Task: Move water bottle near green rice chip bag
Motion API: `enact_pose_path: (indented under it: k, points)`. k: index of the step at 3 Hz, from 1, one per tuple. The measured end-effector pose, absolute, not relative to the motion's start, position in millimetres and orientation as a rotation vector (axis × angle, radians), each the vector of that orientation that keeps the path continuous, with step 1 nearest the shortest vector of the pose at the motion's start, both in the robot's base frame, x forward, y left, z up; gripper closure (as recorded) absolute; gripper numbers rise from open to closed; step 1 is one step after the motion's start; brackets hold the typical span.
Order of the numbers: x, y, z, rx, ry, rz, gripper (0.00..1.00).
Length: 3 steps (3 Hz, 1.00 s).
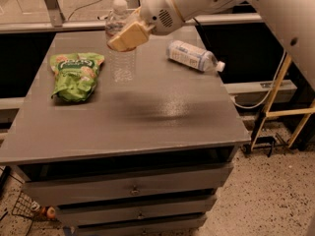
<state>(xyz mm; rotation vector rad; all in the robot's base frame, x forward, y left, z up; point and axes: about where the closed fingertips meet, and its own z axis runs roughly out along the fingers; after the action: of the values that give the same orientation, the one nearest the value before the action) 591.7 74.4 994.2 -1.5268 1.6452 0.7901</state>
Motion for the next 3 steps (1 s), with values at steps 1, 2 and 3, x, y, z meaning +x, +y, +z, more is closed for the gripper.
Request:
enact_pose_path:
  k: [1,2,3]
  points:
    - [592.8,105.5,985.9,-1.534,1.672,0.775,1.00]
    - [598.3,114.6,965.5,-1.516,1.737,0.771,1.00]
    - [604.2,120.7,947.8,-1.496,1.782,0.791,1.00]
